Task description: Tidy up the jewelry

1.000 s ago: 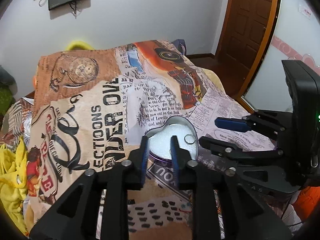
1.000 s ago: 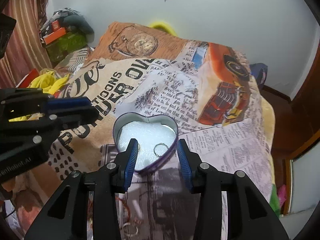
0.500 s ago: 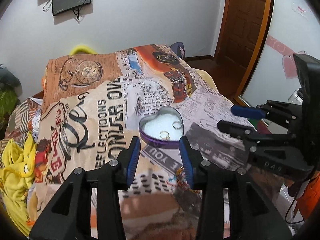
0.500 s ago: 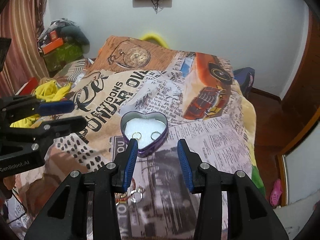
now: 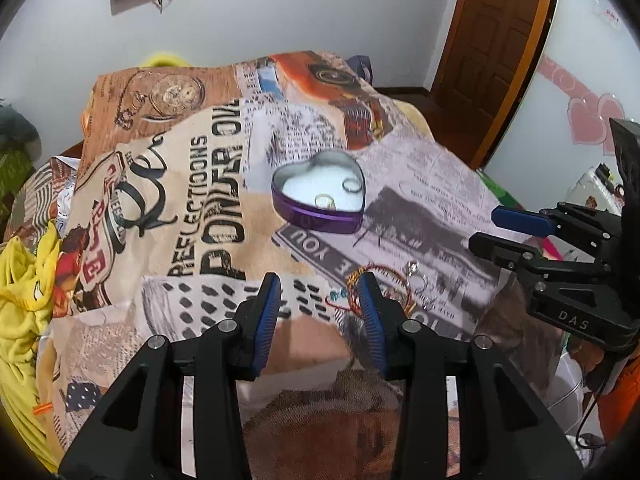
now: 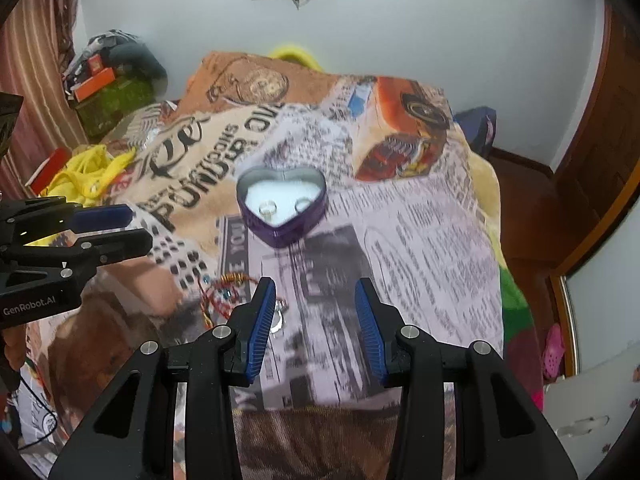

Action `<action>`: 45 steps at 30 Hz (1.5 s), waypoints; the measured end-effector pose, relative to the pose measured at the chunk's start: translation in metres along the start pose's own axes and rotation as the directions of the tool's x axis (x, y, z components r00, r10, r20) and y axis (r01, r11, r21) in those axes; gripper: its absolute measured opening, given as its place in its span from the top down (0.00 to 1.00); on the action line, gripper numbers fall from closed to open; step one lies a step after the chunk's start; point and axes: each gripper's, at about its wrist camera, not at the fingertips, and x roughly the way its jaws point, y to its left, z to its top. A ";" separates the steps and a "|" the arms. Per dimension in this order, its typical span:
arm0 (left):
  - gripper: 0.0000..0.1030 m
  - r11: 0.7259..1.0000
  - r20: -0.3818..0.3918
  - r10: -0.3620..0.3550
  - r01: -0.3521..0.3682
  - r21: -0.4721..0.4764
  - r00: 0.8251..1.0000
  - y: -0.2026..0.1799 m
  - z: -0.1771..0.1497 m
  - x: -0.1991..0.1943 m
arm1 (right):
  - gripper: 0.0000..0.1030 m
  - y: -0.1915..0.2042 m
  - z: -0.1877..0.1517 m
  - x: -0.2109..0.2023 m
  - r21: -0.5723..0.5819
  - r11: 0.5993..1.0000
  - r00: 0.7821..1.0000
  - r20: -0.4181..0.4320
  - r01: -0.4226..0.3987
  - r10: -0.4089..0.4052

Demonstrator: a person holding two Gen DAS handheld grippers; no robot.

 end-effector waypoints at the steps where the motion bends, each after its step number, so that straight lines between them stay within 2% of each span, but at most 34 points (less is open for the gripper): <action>1: 0.62 1.000 -0.004 0.001 -0.001 0.004 1.000 -0.001 -0.002 0.002 | 0.64 -0.002 -0.003 0.004 0.006 1.000 1.000 -0.012 -0.003 0.003; 10: 0.62 0.999 -0.127 -0.014 0.020 0.045 0.992 0.004 -0.011 0.052 | 0.64 -0.008 -0.021 0.027 0.032 0.999 0.996 -0.082 -0.016 0.019; 17: 0.62 0.992 -0.123 0.007 0.008 0.125 0.992 -0.004 -0.014 0.073 | 0.64 -0.007 -0.021 0.041 0.043 0.997 0.993 -0.099 -0.060 0.064; 25: 0.62 0.987 -0.128 -0.064 0.082 0.140 0.990 -0.006 -0.012 0.077 | 0.64 0.003 -0.016 0.051 0.023 0.995 0.990 -0.099 -0.097 0.098; 27: 0.64 0.984 -0.132 -0.081 0.100 0.146 0.988 -0.007 -0.012 0.078 | 0.64 0.004 -0.016 0.053 0.018 0.995 0.989 -0.102 -0.103 0.104; 32: 0.82 0.975 -0.144 -0.135 0.157 0.158 0.980 -0.014 -0.009 0.082 | 0.64 0.001 -0.015 0.058 0.031 0.993 0.988 -0.096 -0.116 0.118; 35: 0.91 0.972 -0.147 -0.159 0.181 0.148 0.976 -0.015 -0.010 0.082 | 0.67 0.002 -0.015 0.060 0.031 0.993 0.989 -0.096 -0.113 0.116; 37: 0.94 0.972 -0.149 -0.177 0.197 0.132 0.973 -0.014 -0.010 0.082 | 0.70 0.005 -0.015 0.060 0.021 0.993 0.989 -0.095 -0.114 0.116; 41: 0.95 0.971 -0.149 -0.204 0.219 0.095 0.968 -0.009 -0.011 0.080 | 0.86 0.011 -0.014 0.061 0.001 0.990 0.985 -0.101 -0.143 0.142; 45: 0.95 0.976 -0.139 -0.195 0.205 0.069 0.971 -0.007 -0.012 0.075 | 0.89 0.017 -0.011 0.062 -0.009 0.991 0.986 -0.100 -0.135 0.134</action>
